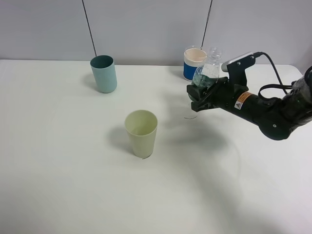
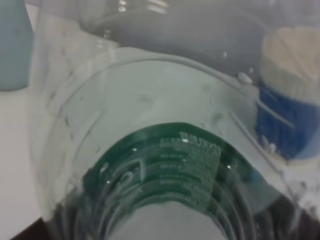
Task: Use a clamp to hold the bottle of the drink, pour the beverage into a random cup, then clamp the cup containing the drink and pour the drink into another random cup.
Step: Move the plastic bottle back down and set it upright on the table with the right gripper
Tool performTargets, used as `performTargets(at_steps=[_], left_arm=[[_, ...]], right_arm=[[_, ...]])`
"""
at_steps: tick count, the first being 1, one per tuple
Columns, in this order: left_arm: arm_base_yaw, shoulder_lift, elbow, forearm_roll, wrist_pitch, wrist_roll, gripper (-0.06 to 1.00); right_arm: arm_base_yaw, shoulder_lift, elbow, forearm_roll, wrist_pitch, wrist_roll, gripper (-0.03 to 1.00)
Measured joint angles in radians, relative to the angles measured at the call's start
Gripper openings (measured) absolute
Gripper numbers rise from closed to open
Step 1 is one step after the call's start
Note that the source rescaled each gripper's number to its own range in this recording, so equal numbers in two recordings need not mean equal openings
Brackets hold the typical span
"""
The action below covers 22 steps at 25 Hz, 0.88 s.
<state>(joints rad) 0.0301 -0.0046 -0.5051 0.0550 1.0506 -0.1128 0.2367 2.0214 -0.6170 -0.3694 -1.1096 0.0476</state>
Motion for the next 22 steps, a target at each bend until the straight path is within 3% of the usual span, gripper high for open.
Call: performTargets(at_steps=[9,22], left_arm=[[0.000,0.000,0.000,0.000,0.000,0.000,0.90],[0.000,0.000,0.000,0.000,0.000,0.000,0.90]], right_arm=[[-0.009,0.073,-0.021,0.022,-0.038,-0.015,0.00],[0.004,0.085,-0.059,-0.053,-0.035,-0.015,0.00]])
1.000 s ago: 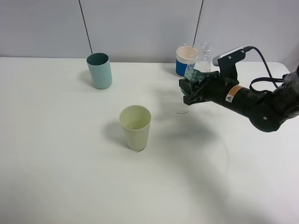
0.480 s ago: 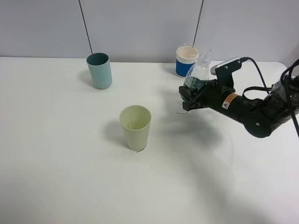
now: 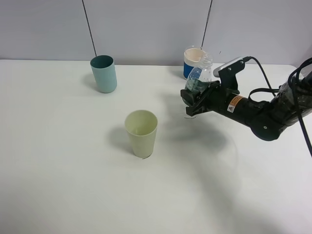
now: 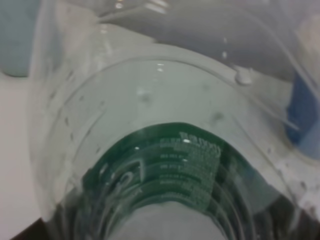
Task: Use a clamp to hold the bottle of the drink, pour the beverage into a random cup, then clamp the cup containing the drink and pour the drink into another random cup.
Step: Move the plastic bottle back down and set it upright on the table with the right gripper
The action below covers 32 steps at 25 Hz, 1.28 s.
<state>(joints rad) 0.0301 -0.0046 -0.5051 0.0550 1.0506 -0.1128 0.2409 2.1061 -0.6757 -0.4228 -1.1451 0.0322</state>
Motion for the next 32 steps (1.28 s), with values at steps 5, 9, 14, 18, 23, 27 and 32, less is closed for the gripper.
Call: performTargets(at_steps=[5,9,14,18,23,27,32], left_arm=[[0.000,0.000,0.000,0.000,0.000,0.000,0.90],[0.000,0.000,0.000,0.000,0.000,0.000,0.90],[0.000,0.000,0.000,0.000,0.000,0.000,0.90],[0.000,0.000,0.000,0.000,0.000,0.000,0.90],[0.000,0.000,0.000,0.000,0.000,0.000,0.90],[0.000,0.000,0.000,0.000,0.000,0.000,0.90],[0.000,0.000,0.000,0.000,0.000,0.000,0.90]], right_arm=[[0.000,0.000,0.000,-0.018,0.010,0.000,0.00],[0.000,0.000,0.000,-0.026,0.026,0.000,0.00],[0.000,0.002,0.000,-0.036,0.026,0.000,0.00],[0.000,0.050,-0.001,-0.037,-0.001,-0.002,0.00],[0.000,0.062,-0.003,-0.031,-0.027,-0.032,0.00],[0.000,0.063,-0.003,-0.027,-0.029,-0.076,0.00],[0.000,0.063,-0.003,-0.027,-0.029,-0.082,0.00]])
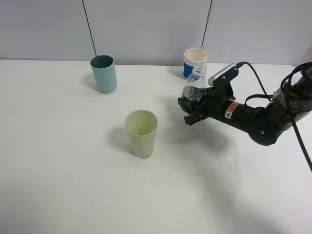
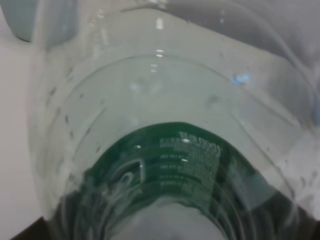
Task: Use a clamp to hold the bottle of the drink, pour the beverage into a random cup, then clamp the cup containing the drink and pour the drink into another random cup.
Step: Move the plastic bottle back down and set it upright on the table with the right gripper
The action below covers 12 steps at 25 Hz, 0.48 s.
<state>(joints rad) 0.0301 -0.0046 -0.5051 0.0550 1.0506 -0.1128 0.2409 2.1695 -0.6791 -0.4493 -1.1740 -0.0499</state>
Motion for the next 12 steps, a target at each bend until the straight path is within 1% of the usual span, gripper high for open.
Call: performTargets(at_steps=[8,9,10,12], left_arm=[[0.000,0.000,0.000,0.000,0.000,0.000,0.90],[0.000,0.000,0.000,0.000,0.000,0.000,0.90],[0.000,0.000,0.000,0.000,0.000,0.000,0.90],[0.000,0.000,0.000,0.000,0.000,0.000,0.90]], right_arm=[[0.000,0.000,0.000,0.000,-0.003,-0.001,0.00],[0.000,0.001,0.000,0.000,-0.005,-0.001,0.03],[0.000,0.002,0.000,0.000,-0.007,-0.001,0.08],[0.000,0.007,0.000,0.001,-0.007,-0.001,0.22]])
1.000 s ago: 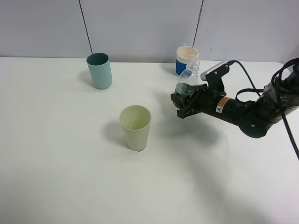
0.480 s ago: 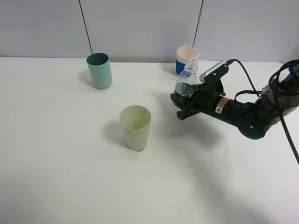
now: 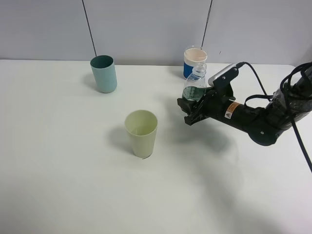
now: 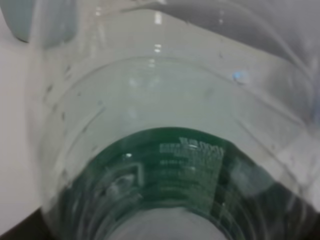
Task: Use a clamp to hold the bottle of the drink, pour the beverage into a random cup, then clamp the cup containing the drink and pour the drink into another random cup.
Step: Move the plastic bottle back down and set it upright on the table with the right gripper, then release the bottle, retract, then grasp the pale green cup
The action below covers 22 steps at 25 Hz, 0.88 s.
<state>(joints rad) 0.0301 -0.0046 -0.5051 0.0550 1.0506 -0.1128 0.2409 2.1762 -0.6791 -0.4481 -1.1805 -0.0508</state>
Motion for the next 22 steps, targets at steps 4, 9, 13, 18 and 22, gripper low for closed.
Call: performTargets(at_steps=[4,9,13,18,22], left_arm=[[0.000,0.000,0.000,0.000,0.000,0.000,0.90],[0.000,0.000,0.000,0.000,0.000,0.000,0.90],[0.000,0.000,0.000,0.000,0.000,0.000,0.90],[0.000,0.000,0.000,0.000,0.000,0.000,0.90],[0.000,0.000,0.000,0.000,0.000,0.000,0.90]], right_arm=[[0.000,0.000,0.000,0.000,0.004,0.000,0.39],[0.000,0.000,0.000,-0.001,0.004,-0.002,0.42],[0.000,-0.028,0.019,-0.002,0.004,0.009,0.42],[0.000,-0.152,0.077,-0.002,0.004,0.078,0.42],[0.000,-0.275,0.129,-0.002,0.003,0.106,0.42]])
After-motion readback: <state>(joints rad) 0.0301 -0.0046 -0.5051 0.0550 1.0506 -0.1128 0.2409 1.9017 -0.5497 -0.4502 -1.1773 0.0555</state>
